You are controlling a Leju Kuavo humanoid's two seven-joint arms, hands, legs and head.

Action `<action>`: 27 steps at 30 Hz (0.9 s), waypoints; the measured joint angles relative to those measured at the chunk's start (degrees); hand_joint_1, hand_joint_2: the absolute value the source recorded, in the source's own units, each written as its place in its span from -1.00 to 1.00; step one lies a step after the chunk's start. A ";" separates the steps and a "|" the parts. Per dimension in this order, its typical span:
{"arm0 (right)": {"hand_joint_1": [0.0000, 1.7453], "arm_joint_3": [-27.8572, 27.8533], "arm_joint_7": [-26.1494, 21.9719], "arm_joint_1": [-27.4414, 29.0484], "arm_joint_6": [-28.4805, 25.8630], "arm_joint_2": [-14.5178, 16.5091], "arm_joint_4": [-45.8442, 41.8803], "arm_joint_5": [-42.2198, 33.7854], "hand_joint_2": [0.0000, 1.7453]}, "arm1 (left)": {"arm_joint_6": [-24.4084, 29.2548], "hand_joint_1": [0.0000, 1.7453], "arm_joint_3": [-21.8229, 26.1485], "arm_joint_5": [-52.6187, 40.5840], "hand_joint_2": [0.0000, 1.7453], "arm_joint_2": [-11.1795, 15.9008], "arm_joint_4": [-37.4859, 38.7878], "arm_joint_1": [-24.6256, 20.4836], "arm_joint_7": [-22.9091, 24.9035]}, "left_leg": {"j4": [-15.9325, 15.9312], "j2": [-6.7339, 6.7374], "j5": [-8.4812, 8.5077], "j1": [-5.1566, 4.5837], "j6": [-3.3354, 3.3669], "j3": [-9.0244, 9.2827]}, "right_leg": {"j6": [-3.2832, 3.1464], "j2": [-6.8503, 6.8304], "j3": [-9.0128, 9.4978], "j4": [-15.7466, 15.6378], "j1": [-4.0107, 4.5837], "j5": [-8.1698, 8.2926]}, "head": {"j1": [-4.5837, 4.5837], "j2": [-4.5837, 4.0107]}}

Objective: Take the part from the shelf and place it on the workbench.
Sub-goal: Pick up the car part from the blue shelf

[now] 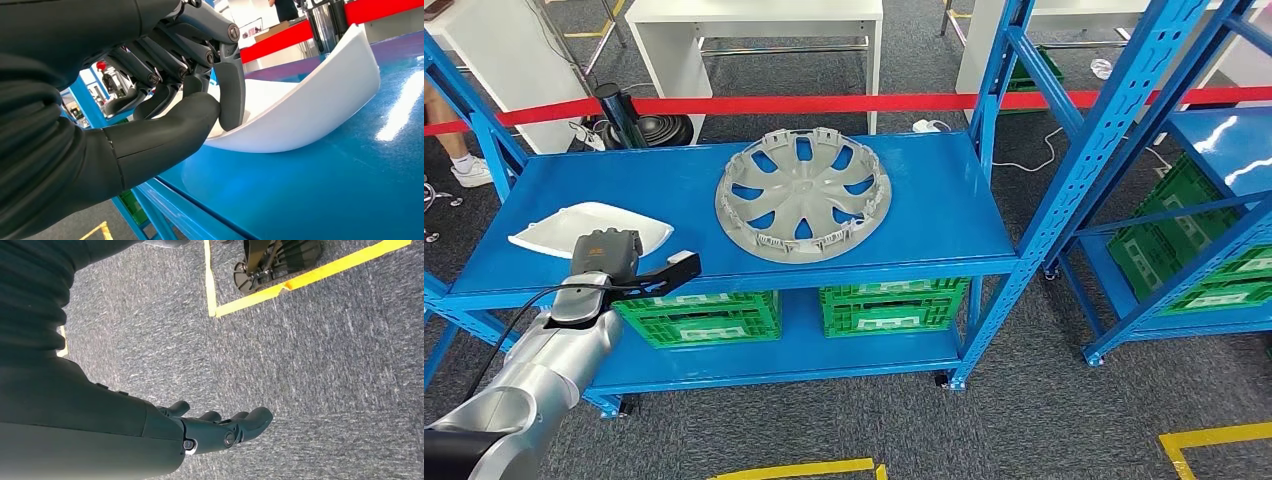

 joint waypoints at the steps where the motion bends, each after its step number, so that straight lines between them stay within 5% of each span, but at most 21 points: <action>1: -1.00 0.00 0.00 0.00 -0.01 0.00 0.00 -0.01 1.00 | -0.09 1.00 0.00 -0.01 1.00 -0.01 0.01 0.00 0.03 | 0.00 0.00 0.00 0.00 0.00 0.00 | 0.00 0.00 0.00 0.00 0.00 0.00 | 0.00 0.00; 27: -1.00 -0.02 -0.15 0.04 0.11 0.00 0.00 -0.07 1.00 | -1.50 1.00 1.74 1.03 1.00 0.20 0.33 0.98 -0.16 | 0.00 -0.01 0.00 0.01 0.00 -0.03 | 0.00 -0.01 -0.01 0.00 0.00 0.00 | 0.00 0.00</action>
